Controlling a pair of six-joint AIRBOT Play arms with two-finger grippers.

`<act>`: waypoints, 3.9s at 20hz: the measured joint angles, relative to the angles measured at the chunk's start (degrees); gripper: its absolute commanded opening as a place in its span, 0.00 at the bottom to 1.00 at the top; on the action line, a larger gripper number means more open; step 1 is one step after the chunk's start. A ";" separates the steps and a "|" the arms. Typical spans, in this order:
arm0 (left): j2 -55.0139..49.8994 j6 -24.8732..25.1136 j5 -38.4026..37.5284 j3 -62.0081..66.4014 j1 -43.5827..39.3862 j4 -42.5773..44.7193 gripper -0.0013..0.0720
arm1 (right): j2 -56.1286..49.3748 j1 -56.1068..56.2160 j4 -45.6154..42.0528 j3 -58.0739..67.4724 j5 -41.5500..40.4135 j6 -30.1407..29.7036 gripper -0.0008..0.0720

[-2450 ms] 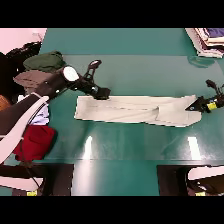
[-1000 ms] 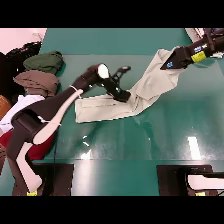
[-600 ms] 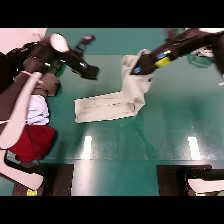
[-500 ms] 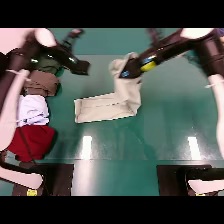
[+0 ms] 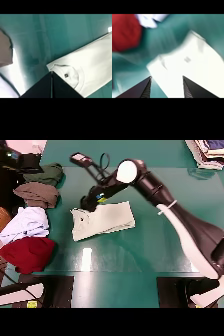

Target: Fold the shirts.

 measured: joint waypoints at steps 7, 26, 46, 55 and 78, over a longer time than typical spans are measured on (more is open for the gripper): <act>9.97 0.39 0.55 -19.63 1.16 -0.83 0.06 | 11.65 -18.18 -4.94 -21.57 4.55 3.37 0.90; 14.51 0.81 12.44 -35.19 1.16 -12.98 0.06 | -7.10 -26.71 28.52 -33.40 -1.81 -5.20 0.22; 14.53 1.14 23.30 -35.21 -11.91 -12.96 0.06 | 28.48 -79.06 8.96 -51.78 -14.25 1.53 0.03; 14.53 0.81 30.93 -35.21 -17.70 -12.85 0.06 | 41.13 -106.27 8.59 -70.55 -21.92 4.31 0.04; 14.51 0.70 27.30 -35.21 -18.01 -11.50 0.06 | 44.98 -68.85 -4.26 -55.71 -5.01 8.79 0.04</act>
